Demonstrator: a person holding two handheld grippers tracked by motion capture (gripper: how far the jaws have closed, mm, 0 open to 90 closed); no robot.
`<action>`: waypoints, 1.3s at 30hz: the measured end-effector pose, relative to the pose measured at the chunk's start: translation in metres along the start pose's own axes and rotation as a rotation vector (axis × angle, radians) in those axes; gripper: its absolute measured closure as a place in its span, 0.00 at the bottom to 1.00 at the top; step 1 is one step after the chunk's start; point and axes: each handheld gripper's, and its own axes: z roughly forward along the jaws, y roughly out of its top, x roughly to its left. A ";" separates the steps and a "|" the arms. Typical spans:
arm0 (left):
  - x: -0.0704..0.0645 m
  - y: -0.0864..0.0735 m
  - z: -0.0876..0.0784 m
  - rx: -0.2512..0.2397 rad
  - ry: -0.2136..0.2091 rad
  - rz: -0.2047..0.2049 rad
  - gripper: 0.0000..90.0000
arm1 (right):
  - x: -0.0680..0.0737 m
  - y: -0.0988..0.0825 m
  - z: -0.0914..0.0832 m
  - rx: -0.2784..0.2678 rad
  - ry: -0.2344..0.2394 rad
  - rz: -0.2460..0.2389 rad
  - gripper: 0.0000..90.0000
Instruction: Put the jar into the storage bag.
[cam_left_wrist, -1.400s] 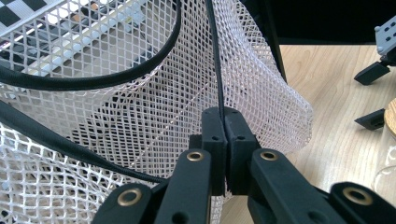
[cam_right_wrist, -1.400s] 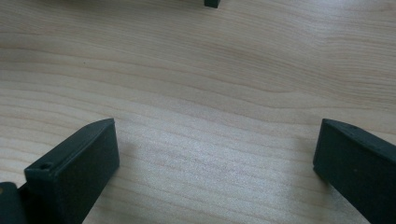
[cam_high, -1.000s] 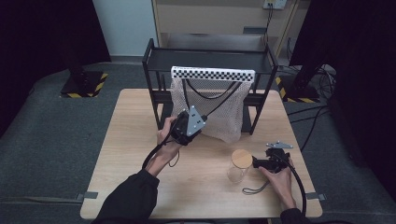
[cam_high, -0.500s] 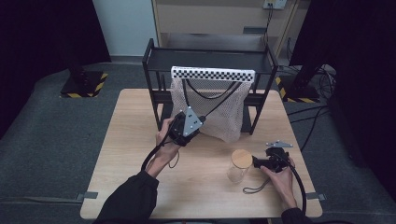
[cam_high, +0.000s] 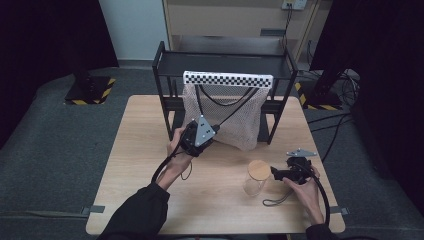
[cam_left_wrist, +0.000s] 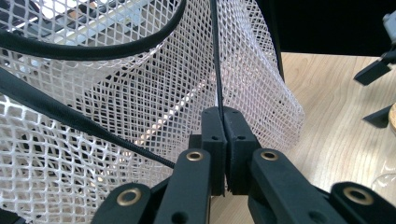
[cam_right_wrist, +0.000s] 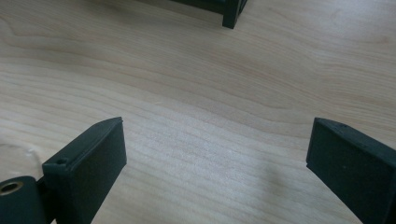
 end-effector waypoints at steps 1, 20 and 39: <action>0.000 0.000 0.000 -0.001 -0.002 -0.001 0.97 | -0.001 0.001 -0.004 -0.003 0.009 0.004 0.05; 0.001 -0.001 -0.001 -0.007 -0.004 -0.015 0.97 | 0.003 0.017 -0.074 -0.034 0.373 -0.192 0.05; 0.000 -0.003 0.001 -0.003 0.000 -0.014 0.97 | 0.051 0.021 -0.052 0.008 0.518 -0.323 0.08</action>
